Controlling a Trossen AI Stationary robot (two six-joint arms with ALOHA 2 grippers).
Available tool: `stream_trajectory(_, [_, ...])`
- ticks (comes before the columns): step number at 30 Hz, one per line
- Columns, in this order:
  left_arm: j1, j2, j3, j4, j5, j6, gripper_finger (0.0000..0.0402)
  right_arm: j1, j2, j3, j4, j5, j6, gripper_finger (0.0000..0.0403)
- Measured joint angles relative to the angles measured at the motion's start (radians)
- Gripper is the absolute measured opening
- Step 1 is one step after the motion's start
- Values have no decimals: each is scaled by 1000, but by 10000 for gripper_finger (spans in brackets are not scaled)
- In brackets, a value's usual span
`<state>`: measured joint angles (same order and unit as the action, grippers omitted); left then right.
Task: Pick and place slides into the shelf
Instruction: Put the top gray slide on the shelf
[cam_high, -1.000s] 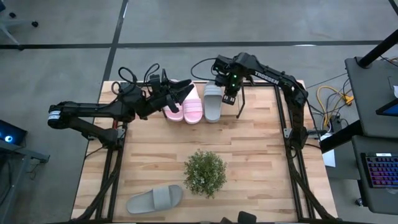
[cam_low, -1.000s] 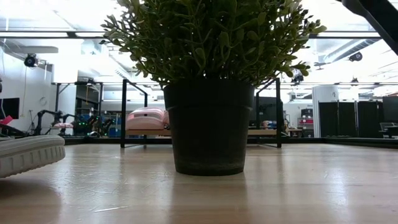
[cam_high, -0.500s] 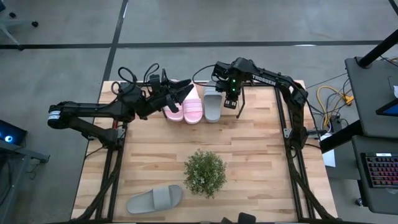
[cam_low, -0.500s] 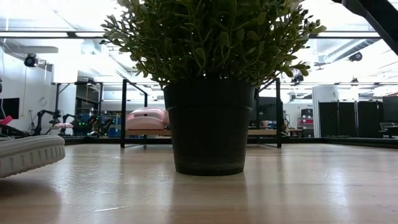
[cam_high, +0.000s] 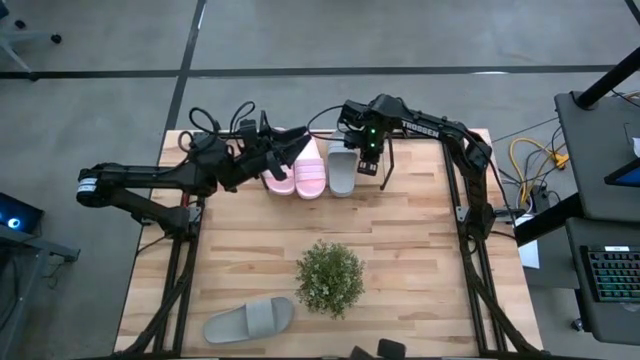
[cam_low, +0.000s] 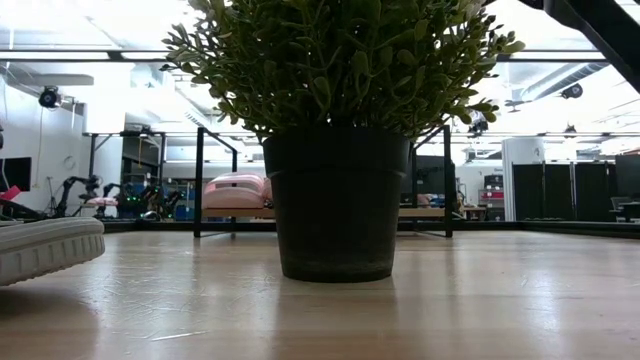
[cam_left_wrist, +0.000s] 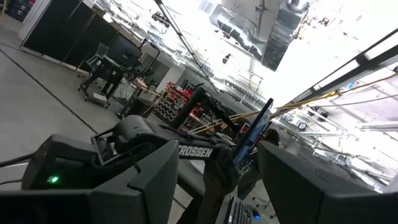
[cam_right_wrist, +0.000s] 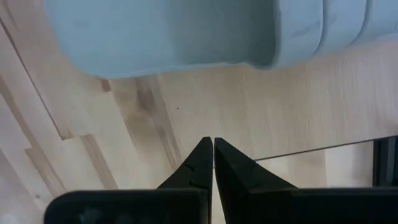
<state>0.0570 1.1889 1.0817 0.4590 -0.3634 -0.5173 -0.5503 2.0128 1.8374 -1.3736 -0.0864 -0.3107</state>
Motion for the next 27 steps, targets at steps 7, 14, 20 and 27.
stream_trajectory(7, [0,0,3,5,0,-1,203,-3,2,-3,41,-4,-1,8])
stream_trajectory(14, [0,0,3,4,15,-1,203,-10,3,-13,82,-23,-4,8])
stream_trajectory(20, [-1,0,3,4,23,-3,203,-29,4,-22,112,-22,-2,8])
stream_trajectory(27, [-1,-2,4,4,24,-9,203,-46,4,-53,167,-18,38,8])
